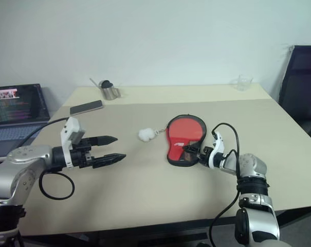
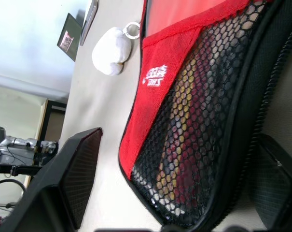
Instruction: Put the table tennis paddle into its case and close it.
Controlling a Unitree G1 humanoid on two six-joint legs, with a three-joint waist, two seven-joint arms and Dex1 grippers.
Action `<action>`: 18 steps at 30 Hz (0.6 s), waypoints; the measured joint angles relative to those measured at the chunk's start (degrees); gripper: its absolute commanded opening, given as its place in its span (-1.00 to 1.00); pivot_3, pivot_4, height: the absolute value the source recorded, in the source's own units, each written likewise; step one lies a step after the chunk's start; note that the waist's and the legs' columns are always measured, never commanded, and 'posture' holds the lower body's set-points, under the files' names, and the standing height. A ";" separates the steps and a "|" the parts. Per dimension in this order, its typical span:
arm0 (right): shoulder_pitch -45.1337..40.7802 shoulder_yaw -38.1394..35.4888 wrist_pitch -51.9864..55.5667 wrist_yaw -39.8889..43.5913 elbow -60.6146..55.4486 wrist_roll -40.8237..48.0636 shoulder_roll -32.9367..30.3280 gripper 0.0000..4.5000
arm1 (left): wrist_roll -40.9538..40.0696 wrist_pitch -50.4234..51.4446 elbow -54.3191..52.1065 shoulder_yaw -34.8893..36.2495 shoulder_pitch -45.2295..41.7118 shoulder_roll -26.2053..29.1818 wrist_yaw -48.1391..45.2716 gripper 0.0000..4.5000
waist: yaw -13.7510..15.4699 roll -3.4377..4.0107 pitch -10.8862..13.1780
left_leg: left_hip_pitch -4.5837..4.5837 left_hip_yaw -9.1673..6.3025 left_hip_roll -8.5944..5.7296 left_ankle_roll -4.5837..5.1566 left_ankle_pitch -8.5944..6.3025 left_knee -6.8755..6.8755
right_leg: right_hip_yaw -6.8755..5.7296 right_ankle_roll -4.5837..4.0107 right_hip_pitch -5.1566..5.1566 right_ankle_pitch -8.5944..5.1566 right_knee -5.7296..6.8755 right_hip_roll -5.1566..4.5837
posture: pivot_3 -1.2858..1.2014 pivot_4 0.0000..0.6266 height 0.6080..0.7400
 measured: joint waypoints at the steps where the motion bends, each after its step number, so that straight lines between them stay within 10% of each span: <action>1: 0.00 0.01 -0.42 -0.25 0.31 -0.45 0.09 0.44 | 0.00 0.00 0.00 0.00 -0.04 0.00 0.08 1.00 | 0.00 0.00 0.00 | 0.01 0.00 0.00 0.00 0.00 0.00 | 0.00 0.00 0.00 0.00 0.03 0.00 | 0.03 -0.52 1.00; 10: -0.53 0.73 -0.97 -0.43 1.48 -0.84 0.42 -0.95 | 0.01 -0.02 0.02 -0.08 -0.72 0.00 0.65 1.00 | 0.00 -0.08 -0.05 | 0.05 0.01 -0.01 0.00 0.00 0.01 | 0.03 -0.01 0.02 0.00 0.07 0.00 | 0.03 -0.52 1.00; 18: -0.01 1.60 0.07 -0.96 0.17 -0.95 0.63 -0.99 | 0.14 -0.27 0.09 -0.44 -0.91 -0.03 0.65 1.00 | 0.16 -0.09 -0.04 | 0.92 -0.03 0.01 0.01 -0.01 -0.53 | -0.10 -0.04 0.90 0.00 -0.36 0.06 | 0.03 -0.52 1.00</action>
